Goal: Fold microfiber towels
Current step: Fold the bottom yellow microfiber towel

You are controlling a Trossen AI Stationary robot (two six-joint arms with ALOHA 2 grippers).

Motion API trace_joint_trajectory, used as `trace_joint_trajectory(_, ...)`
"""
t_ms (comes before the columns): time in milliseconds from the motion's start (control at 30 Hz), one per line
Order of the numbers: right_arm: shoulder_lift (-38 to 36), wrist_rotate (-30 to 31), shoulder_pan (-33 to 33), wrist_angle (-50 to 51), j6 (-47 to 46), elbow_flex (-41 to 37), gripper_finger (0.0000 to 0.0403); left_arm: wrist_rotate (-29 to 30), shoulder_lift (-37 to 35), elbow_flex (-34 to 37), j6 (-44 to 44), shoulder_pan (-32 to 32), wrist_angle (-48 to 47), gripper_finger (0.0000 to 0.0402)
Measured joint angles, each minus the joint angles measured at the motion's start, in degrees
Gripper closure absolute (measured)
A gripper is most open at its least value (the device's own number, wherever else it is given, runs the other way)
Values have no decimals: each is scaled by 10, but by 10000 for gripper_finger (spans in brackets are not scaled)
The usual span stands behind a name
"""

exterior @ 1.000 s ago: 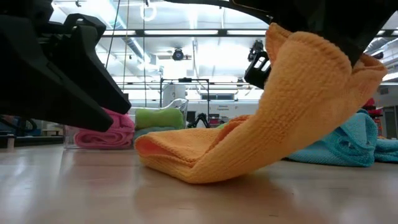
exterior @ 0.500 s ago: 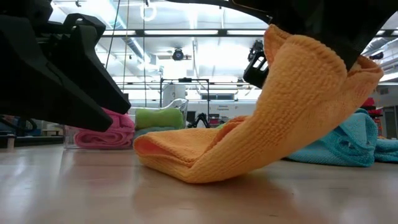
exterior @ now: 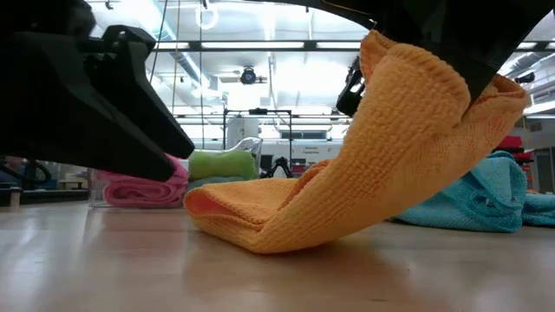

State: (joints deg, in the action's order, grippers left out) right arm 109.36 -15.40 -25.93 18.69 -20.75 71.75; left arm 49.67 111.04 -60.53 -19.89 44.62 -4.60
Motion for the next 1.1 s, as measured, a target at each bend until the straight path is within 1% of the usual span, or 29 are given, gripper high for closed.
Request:
trace_joint_trajectory(133, 0, 0, 0, 0, 2, 0, 379, 31, 0, 0, -10, -4, -1, 230)
trace_joint_trajectory(200, 0, 0, 0, 0, 7, 0, 379, 55, 0, 0, -34, -9, -7, 230)
trace_joint_trajectory(300, 0, 0, 0, -2, 10, 0, 379, 59, 0, 0, -90, -26, -28, 230)
trace_joint_trajectory(400, 0, 0, 0, -2, 11, 0, 379, 22, 5, 0, -146, -50, -56, 230)
trace_joint_trajectory(533, 0, 0, 0, -10, 10, 0, 379, -38, 23, 0, -168, -78, -58, 230)
trace_joint_trajectory(667, 0, 0, 0, -10, 11, 0, 379, -60, 33, -1, -170, -89, -51, 230)
trace_joint_trajectory(900, 0, 5, 1, -12, 17, 0, 379, -68, 35, 0, -110, -77, -11, 230)
trace_joint_trajectory(1100, 0, 8, 8, -41, 25, 0, 379, -70, 35, 0, -107, -76, -11, 230)
